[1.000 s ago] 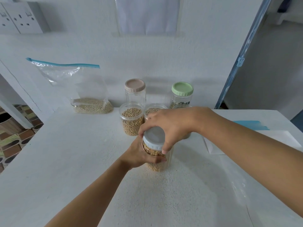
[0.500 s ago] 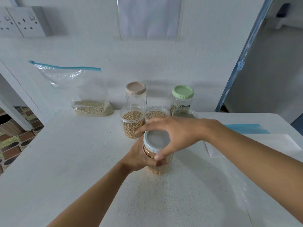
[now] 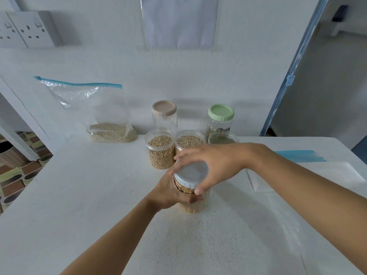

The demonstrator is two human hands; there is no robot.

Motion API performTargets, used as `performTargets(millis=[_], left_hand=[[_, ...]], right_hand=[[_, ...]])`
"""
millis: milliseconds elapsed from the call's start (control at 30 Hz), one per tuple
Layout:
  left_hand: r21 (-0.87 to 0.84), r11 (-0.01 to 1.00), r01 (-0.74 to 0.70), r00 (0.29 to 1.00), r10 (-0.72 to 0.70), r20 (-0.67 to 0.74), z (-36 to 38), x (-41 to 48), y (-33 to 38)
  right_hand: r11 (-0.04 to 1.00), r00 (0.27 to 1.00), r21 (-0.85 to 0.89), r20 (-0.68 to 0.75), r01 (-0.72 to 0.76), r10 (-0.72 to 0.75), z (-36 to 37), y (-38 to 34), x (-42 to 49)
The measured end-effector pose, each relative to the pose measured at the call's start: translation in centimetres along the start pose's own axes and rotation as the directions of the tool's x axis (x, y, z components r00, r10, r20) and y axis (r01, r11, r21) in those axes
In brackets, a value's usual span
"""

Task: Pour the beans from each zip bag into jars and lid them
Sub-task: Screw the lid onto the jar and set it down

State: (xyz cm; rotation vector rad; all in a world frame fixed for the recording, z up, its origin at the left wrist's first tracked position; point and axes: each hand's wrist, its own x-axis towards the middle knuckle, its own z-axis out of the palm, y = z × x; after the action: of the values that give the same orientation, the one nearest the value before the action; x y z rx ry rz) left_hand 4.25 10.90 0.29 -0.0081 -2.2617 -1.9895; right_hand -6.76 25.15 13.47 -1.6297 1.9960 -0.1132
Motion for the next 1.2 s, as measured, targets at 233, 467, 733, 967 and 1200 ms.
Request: performTargets(millis=[233, 467, 733, 967, 1200], left_hand=[[-0.024, 0.999, -0.025, 0.999, 0.025, 0.02, -0.2, 0.1, -0.3], [0.015, 0.999, -0.037, 0.999, 0.036, 0.024, -0.1, -0.1, 0.0], [0.025, 0.996, -0.089, 0.996, 0.089, 0.031, 0.2, -0.2, -0.1], [-0.013, 1.0, -0.02, 0.998, 0.021, 0.053, -0.2, -0.4, 1.0], [0.074, 0.993, -0.094, 0.995, 0.096, -0.024, 0.5, -0.6, 0.2]], right_hand=[[0.858, 0.793, -0.3, -0.581, -0.417, 0.183, 2.8, -0.9, 1.2], [0.975, 0.98, -0.217, -0.197, -0.042, -0.002, 2.3, 1.1, 1.3], [0.87, 0.816, -0.436, -0.573, -0.233, -0.069, 6.4, -0.1, 2.7], [0.949, 0.838, -0.303, -0.495, 0.081, -0.23, 6.2, 1.8, 2.8], [0.939, 0.76, -0.342, -0.6, 0.039, -0.25, 6.9, 1.2, 3.5]])
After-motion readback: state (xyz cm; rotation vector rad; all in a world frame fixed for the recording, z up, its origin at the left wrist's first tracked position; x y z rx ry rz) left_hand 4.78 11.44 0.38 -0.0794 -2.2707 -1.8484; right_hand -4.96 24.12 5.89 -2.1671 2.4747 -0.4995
